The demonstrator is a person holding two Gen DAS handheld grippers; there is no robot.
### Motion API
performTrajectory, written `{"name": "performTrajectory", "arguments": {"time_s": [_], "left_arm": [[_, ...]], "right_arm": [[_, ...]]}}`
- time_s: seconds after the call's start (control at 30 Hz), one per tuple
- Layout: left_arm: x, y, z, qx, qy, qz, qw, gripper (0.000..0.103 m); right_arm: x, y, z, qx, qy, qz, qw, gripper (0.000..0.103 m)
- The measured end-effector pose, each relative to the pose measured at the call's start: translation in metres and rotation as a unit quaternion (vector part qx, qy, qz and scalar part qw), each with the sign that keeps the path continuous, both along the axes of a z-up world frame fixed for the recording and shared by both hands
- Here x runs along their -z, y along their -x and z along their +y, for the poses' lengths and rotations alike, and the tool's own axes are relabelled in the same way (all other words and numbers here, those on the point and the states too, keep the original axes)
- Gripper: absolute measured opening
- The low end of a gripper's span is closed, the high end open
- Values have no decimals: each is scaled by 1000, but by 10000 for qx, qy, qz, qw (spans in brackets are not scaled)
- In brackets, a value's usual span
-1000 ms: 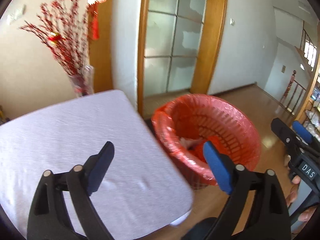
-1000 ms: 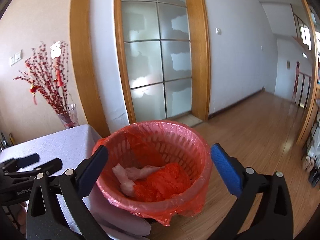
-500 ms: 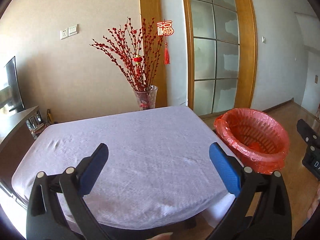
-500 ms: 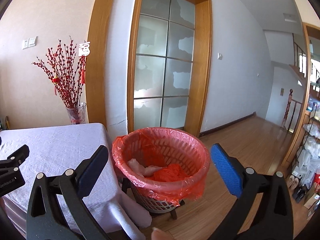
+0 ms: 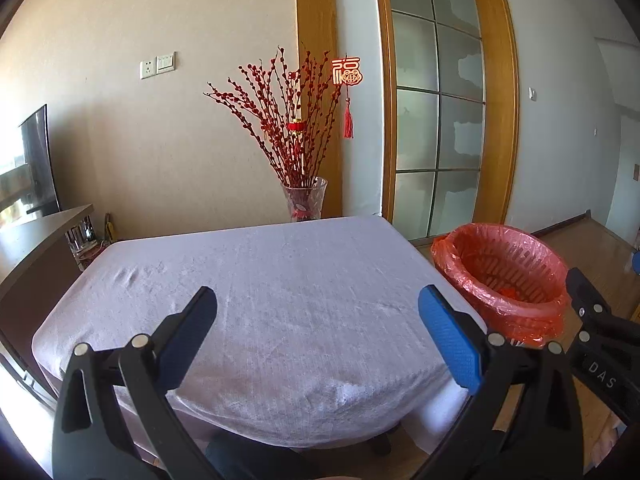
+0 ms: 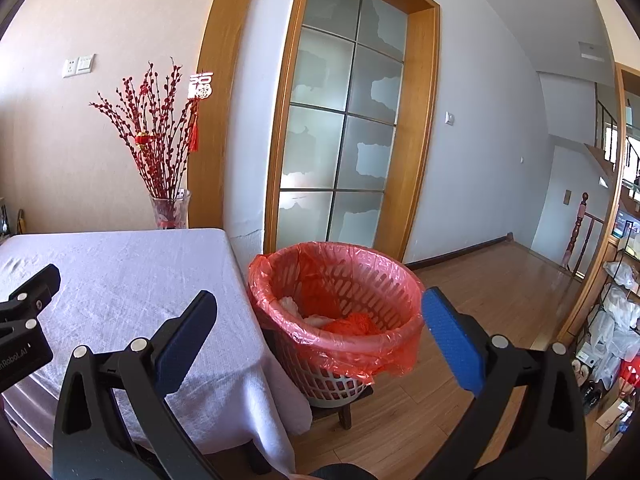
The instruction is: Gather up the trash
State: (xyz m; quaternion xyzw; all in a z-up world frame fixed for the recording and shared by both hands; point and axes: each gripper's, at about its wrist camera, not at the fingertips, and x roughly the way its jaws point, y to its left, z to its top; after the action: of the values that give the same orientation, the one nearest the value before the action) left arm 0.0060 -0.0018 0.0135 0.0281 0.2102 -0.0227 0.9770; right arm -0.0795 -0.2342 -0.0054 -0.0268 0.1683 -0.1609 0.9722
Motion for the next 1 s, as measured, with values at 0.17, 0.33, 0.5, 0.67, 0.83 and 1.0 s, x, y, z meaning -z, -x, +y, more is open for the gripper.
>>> {"name": "performTrajectory", "arguments": {"time_s": [0.17,0.33,0.5,0.67,0.83,1.0], "left_arm": [[-2,-2,0,5,25,17,10000,99],[-2,-5,-2,23,83,118,9999,99],[0,-5,-3,6,76,184,9998,99],[0,-5,-2,-27,107,191,9998,99],[0,-5,-1,-40,135,209,9997,99],[2,-5,-1,-26,135,230,9996,99]], "right_arm": [[-1,1,-7,49,-69,-4,10000,101],[-1,1,-11,80,-144,-15,9999,101],[3,0,-10,58,-180,31,9998,101],[3,0,-9,37,-195,60,9998,101],[4,0,-9,24,-214,78,9997,101],[7,-1,-8,21,-237,130,9996,101]]}}
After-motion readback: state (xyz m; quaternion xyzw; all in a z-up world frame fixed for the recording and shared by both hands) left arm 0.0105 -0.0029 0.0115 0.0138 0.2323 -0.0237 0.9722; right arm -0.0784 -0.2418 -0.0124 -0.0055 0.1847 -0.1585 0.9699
